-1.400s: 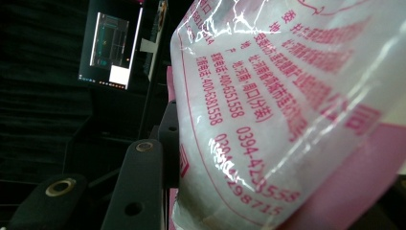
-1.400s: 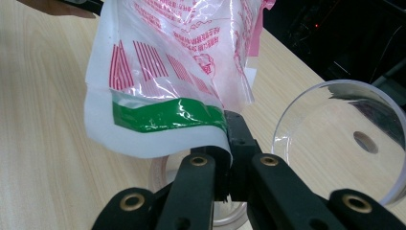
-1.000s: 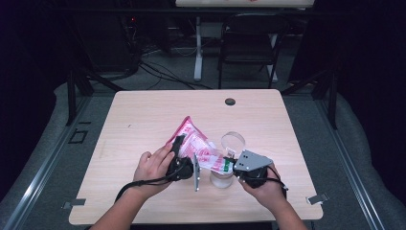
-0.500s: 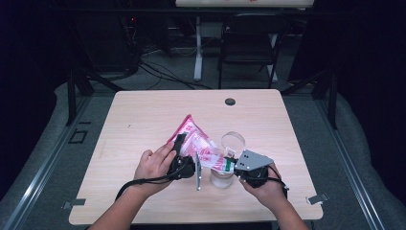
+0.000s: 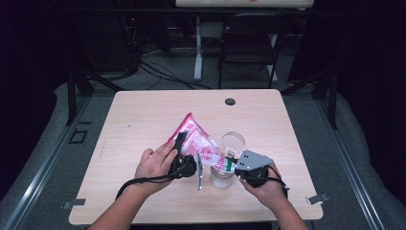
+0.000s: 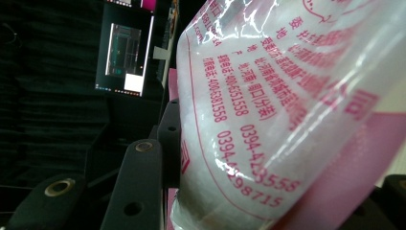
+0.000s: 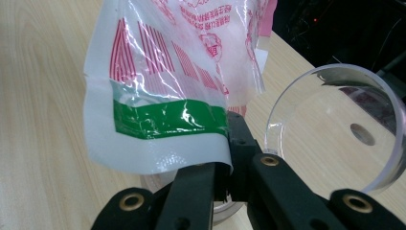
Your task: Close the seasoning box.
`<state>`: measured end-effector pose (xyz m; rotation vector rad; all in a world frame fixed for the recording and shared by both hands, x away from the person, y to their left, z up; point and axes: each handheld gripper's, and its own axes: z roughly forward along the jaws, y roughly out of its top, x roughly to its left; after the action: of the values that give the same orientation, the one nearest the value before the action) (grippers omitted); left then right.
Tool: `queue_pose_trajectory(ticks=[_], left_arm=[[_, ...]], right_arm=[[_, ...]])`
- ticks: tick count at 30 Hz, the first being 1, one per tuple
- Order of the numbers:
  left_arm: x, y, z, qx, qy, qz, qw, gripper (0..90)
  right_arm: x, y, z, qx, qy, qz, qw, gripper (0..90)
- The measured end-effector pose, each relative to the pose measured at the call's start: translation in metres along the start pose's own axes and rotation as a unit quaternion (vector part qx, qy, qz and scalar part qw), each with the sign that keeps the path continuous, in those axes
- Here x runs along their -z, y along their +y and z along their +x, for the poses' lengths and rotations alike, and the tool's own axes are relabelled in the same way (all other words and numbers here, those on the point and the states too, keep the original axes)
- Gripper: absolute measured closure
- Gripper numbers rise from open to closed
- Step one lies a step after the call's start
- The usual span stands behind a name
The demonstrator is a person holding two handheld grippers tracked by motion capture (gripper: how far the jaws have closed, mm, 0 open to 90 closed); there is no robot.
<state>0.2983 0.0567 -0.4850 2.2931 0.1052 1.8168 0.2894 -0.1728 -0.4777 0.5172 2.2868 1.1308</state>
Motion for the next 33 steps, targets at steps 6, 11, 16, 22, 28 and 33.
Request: queue_pose_trajectory(ticks=[6, 11, 16, 22, 28, 33], left_arm=[[-0.0005, 0.0004, -0.0001, 0.000, -0.001, -0.002, 1.0000, 62.6], [-0.0006, 0.0005, -0.0001, -0.001, -0.001, -0.002, 1.0000, 62.6], [-0.0007, 0.0005, 0.0005, -0.002, 0.000, -0.004, 1.0000, 62.6], [-0.0006, 0.0005, 0.0002, -0.001, -0.001, -0.003, 1.0000, 62.6], [-0.0004, 0.0006, 0.0010, -0.003, 0.000, -0.004, 1.0000, 62.6], [0.0005, 0.0018, 0.0020, -0.007, 0.001, 0.000, 1.0000, 62.7]], right_arm=[[-0.0013, -0.0013, 0.0000, 0.001, -0.001, 0.004, 1.0000, 89.9], [-0.0017, -0.0015, 0.0001, 0.001, -0.002, 0.005, 1.0000, 89.9], [-0.0020, -0.0016, 0.0004, 0.002, -0.001, 0.007, 1.0000, 89.9], [-0.0021, -0.0017, 0.0004, 0.003, -0.003, 0.008, 1.0000, 89.9], [-0.0027, -0.0018, 0.0008, 0.003, -0.002, 0.007, 1.0000, 89.8], [-0.0028, -0.0021, 0.0004, 0.004, -0.002, 0.008, 1.0000, 89.8]])
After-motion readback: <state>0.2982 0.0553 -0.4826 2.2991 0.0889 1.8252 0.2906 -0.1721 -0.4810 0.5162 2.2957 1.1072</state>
